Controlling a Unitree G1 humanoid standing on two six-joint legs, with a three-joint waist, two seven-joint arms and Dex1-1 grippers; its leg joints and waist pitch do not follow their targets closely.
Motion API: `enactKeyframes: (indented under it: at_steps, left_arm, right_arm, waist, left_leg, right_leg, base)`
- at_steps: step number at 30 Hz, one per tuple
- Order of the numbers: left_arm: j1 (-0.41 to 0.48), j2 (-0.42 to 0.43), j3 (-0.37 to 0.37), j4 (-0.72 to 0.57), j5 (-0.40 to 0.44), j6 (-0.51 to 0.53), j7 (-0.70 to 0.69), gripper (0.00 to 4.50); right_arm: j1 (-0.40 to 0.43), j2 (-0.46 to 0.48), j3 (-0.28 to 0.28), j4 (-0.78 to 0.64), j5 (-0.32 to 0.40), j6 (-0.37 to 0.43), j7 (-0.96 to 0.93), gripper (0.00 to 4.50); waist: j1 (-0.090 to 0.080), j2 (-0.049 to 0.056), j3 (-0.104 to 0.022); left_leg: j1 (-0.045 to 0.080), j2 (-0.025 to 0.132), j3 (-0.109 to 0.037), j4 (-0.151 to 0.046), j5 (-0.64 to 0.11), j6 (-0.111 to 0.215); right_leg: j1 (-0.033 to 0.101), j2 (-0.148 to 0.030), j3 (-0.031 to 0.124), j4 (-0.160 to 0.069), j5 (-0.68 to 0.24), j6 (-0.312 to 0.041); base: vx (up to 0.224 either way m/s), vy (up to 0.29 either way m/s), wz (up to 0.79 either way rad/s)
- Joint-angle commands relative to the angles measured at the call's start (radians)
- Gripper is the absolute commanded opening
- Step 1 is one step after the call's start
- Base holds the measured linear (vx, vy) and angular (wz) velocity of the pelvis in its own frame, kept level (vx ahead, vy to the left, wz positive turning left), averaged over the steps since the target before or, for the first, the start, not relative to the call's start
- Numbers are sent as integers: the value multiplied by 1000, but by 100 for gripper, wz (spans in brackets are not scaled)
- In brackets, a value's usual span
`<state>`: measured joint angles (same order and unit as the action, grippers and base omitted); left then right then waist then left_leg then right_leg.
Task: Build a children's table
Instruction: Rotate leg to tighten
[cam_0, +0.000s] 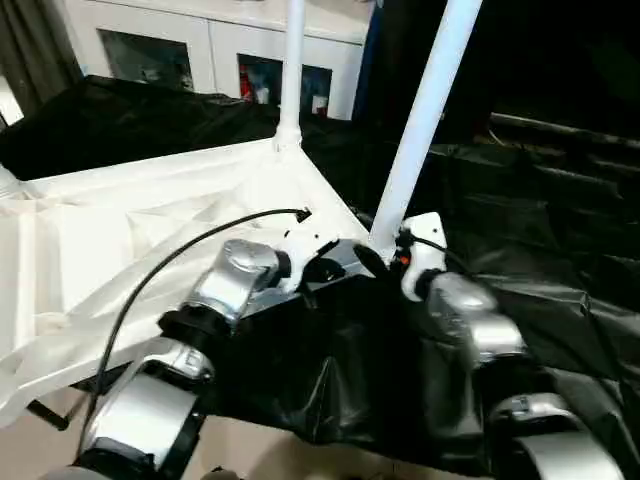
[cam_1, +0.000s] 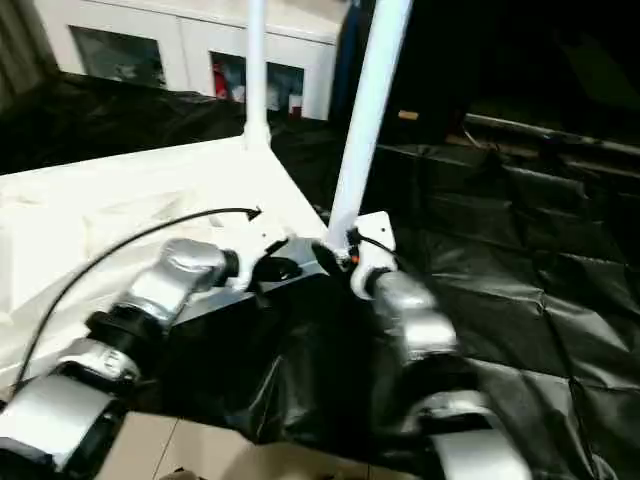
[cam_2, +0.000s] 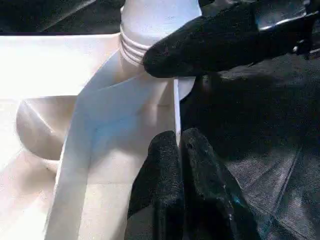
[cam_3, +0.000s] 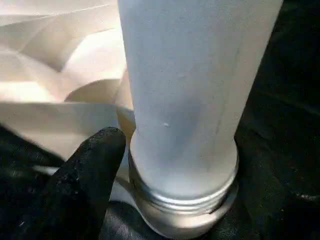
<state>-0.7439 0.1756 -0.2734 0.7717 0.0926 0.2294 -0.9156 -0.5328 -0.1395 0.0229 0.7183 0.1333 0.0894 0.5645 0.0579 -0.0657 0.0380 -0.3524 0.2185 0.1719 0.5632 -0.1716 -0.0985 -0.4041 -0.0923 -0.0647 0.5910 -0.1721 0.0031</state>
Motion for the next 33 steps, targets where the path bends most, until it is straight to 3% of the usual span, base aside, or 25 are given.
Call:
enactKeyframes:
  at_steps: [1, 2, 4, 7, 10, 16, 27, 30, 31, 33]
  left_arm:
    - [32, 5, -47, -13, -7, -2, -83, 0]
    - [33, 7, -48, -15, -8, -2, -87, 0]
    - [70, 73, -63, -77, -35, -27, -242, 0]
    - [108, 131, -73, -157, -80, -20, -385, 0]
    - [121, 164, -84, -187, -89, -14, -433, 0]
    - [139, 218, -82, -242, -103, 4, -487, 0]
    - [144, 212, -86, -257, -104, 16, -461, 0]
    - [127, 181, -69, -210, -74, 1, -356, 0]
    - [106, 151, -51, -162, -51, -4, -256, 0]
    - [92, 129, -44, -132, -38, -4, -197, 0]
  right_arm:
    - [23, -24, 100, -59, -6, 2, 152, 355]
    - [25, -29, 101, -62, -6, 2, 159, 355]
    - [67, -137, 119, -153, 20, 18, 336, 355]
    - [84, -201, 119, -192, 31, 21, 432, 355]
    - [91, -231, 126, -211, 41, 37, 490, 355]
    - [105, -269, 162, -244, 42, 60, 567, 355]
    - [126, -226, 155, -257, 55, 77, 541, 281]
    - [114, -171, 96, -203, 62, 83, 408, 277]
    - [94, -131, 52, -139, 57, 80, 283, 276]
    - [83, -108, 34, -102, 47, 75, 199, 275]
  waist:
    - [6, 3, -51]
    - [8, 3, -51]
    - [11, 3, -54]
    - [11, 6, -58]
    - [11, 8, -56]
    - [12, 7, -51]
    - [10, 9, -54]
    - [9, 8, -53]
    - [7, 9, -50]
    - [3, 9, -48]
  left_leg:
    - [-5, 8, 5, -70, -300, 24]
    - [-4, 9, 6, -68, -287, 29]
    - [-8, 9, 10, -61, -223, 61]
    - [-5, 12, 12, -59, -182, 75]
    - [-1, 13, 14, -56, -150, 88]
    - [2, 15, 13, -62, -230, 46]
    - [1, 12, 13, -58, -210, 35]
    - [1, 12, 13, -59, -219, 32]
    - [2, 10, 13, -60, -243, 13]
    - [5, 8, 9, -63, -295, -12]
  right_leg:
    - [42, -40, 33, -77, -301, -165]
    - [43, -40, 34, -75, -276, -172]
    - [53, -37, 35, -59, -149, -211]
    - [54, -38, 35, -49, -84, -243]
    - [53, -34, 34, -40, -10, -280]
    - [51, -39, 36, -53, -151, -246]
    - [53, -38, 36, -47, -116, -250]
    - [51, -38, 36, -49, -135, -243]
    - [47, -39, 36, -54, -185, -233]
    - [44, -41, 34, -65, -301, -202]
  base:
    - [0, 0, 0]
    - [52, -9, 3]
    - [53, -9, 2]
    - [0, 0, 0]
    - [0, 0, 0]
    - [0, 0, 0]
    - [0, 0, 0]
    - [0, 0, 0]
    - [0, 0, 0]
    - [0, 0, 0]
